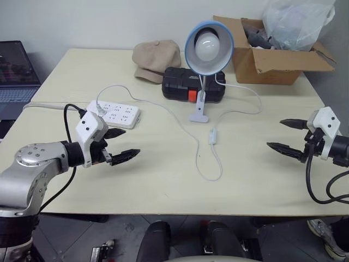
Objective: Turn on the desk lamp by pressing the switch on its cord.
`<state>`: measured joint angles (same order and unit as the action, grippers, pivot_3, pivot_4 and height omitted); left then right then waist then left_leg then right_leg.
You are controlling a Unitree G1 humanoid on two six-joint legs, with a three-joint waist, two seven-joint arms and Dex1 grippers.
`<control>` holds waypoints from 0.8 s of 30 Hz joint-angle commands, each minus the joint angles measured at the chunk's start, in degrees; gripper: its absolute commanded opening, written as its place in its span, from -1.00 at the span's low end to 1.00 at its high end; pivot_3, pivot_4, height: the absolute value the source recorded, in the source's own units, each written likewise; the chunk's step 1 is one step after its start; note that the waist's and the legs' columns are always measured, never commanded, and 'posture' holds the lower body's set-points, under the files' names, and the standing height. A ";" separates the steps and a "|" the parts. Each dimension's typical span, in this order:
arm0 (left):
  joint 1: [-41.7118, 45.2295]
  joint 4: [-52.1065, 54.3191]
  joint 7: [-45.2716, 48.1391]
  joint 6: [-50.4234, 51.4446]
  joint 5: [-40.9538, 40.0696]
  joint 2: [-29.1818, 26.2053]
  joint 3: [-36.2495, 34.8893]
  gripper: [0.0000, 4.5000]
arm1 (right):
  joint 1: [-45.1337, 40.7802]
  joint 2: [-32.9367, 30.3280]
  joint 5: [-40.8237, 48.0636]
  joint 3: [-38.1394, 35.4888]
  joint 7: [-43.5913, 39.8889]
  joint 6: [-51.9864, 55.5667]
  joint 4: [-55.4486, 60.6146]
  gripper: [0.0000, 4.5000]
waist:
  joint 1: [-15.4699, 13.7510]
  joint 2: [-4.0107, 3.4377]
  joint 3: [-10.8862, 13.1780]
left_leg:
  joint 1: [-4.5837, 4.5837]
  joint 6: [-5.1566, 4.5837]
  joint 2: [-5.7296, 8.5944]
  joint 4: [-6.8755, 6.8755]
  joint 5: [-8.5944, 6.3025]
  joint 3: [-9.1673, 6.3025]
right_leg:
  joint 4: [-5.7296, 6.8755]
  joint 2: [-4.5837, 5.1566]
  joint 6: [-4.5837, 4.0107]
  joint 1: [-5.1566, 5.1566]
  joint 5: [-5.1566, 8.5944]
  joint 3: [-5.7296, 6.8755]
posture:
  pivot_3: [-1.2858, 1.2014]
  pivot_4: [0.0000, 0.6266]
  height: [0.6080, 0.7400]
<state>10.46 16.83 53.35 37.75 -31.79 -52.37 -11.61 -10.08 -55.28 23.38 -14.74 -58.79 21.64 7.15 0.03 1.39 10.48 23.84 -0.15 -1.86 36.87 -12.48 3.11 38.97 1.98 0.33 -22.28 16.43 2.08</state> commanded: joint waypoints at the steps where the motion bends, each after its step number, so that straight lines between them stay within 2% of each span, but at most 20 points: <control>1: -0.11 3.62 1.19 0.25 -1.89 -0.61 -1.49 1.00 | -1.11 -0.97 0.12 -1.11 0.66 0.61 2.27 0.97 | -0.01 0.00 0.00 | 0.00 0.00 0.00 0.00 0.00 0.00 | 0.00 0.00 0.00 0.00 0.00 0.00 | 0.03 -0.52 1.00; 10: -0.93 4.71 0.26 -0.43 0.26 -1.05 -0.52 1.00 | -2.18 -0.86 1.34 -0.10 1.39 6.37 3.62 0.97 | -0.02 0.00 0.00 | 0.00 0.00 0.01 0.00 0.00 0.00 | 0.00 0.00 0.00 0.00 0.00 -0.01 | 0.03 -0.52 1.00; 18: 1.73 4.32 2.81 -0.75 -3.38 1.69 -0.05 1.00 | -10.05 3.45 9.03 1.80 11.48 29.98 7.78 0.97 | 0.03 0.01 0.00 | 0.00 0.00 -0.01 0.02 0.00 -0.02 | 0.01 0.00 -0.13 0.00 -0.08 0.00 | 0.03 -0.52 1.00; 22: 3.12 3.81 3.84 -2.08 -2.82 2.72 2.14 1.00 | -16.84 4.75 14.67 3.97 13.91 45.46 7.58 0.97 | 0.02 0.00 0.00 | 0.02 0.00 0.03 0.00 0.00 0.00 | 0.01 0.01 -0.23 -0.02 -0.13 -0.03 | 0.03 -0.52 1.00; 24: 3.89 3.71 3.86 -1.45 -3.88 3.79 2.57 1.00 | -20.67 7.73 15.65 4.74 17.51 52.32 6.03 0.97 | 0.04 0.00 0.00 | 0.03 0.00 0.02 0.00 0.00 -0.01 | 0.01 0.01 -0.24 -0.02 -0.14 -0.01 | 0.03 -0.52 1.00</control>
<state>13.10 19.87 56.96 36.88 -34.22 -49.07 -9.00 -28.26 -49.09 37.30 -9.74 -44.10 68.37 13.09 0.07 1.39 10.48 23.87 -0.15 -1.84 36.87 -12.48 3.10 38.98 1.99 0.09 -22.30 16.30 2.06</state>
